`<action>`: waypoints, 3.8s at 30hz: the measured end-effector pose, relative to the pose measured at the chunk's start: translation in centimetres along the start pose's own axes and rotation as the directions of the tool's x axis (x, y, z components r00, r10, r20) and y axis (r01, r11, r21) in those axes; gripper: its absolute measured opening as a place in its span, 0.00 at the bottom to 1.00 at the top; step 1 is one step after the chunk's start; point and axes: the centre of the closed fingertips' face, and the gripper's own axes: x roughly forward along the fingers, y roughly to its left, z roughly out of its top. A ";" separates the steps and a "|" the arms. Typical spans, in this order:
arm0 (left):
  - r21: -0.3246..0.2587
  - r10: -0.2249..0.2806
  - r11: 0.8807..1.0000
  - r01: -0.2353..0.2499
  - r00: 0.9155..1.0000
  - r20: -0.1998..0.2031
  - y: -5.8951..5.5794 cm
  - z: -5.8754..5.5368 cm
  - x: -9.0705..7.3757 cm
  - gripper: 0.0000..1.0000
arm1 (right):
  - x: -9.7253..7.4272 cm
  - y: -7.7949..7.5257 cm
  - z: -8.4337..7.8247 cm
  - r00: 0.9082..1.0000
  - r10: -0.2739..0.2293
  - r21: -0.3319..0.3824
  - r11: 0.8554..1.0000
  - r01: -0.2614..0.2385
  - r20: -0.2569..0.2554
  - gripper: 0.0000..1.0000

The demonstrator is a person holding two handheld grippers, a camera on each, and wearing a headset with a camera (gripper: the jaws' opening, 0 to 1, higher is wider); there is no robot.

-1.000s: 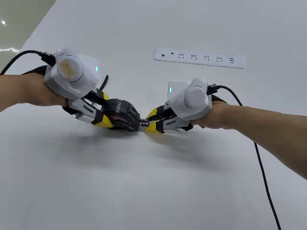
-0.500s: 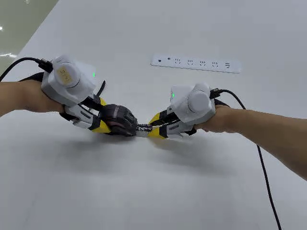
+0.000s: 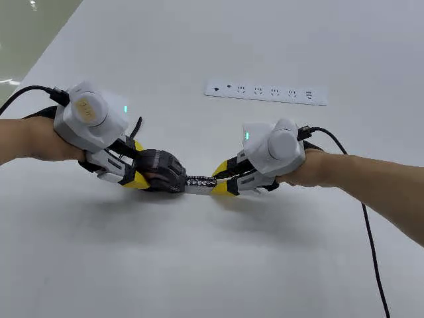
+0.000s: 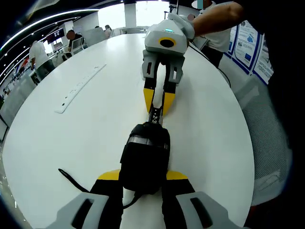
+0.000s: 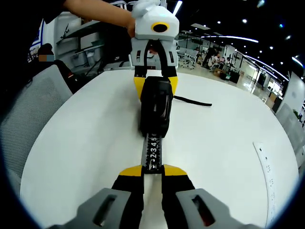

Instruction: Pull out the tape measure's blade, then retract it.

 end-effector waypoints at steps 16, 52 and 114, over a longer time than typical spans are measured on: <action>-0.013 -0.003 1.000 0.003 1.000 0.003 0.1 0.1 0.1 0.28 | -2.4 0.1 -2.2 1.000 -0.003 0.006 1.000 0.003 -0.028 0.12; -0.010 -0.006 1.000 0.006 1.000 -0.002 0.0 0.2 0.2 0.28 | -6.9 0.9 -6.5 0.997 -0.014 0.036 0.999 0.017 -0.079 0.12; -0.008 -0.015 1.000 0.014 1.000 -0.015 0.0 0.3 0.3 0.28 | -13.2 1.5 -12.2 0.983 -0.040 0.094 0.994 0.057 -0.177 0.12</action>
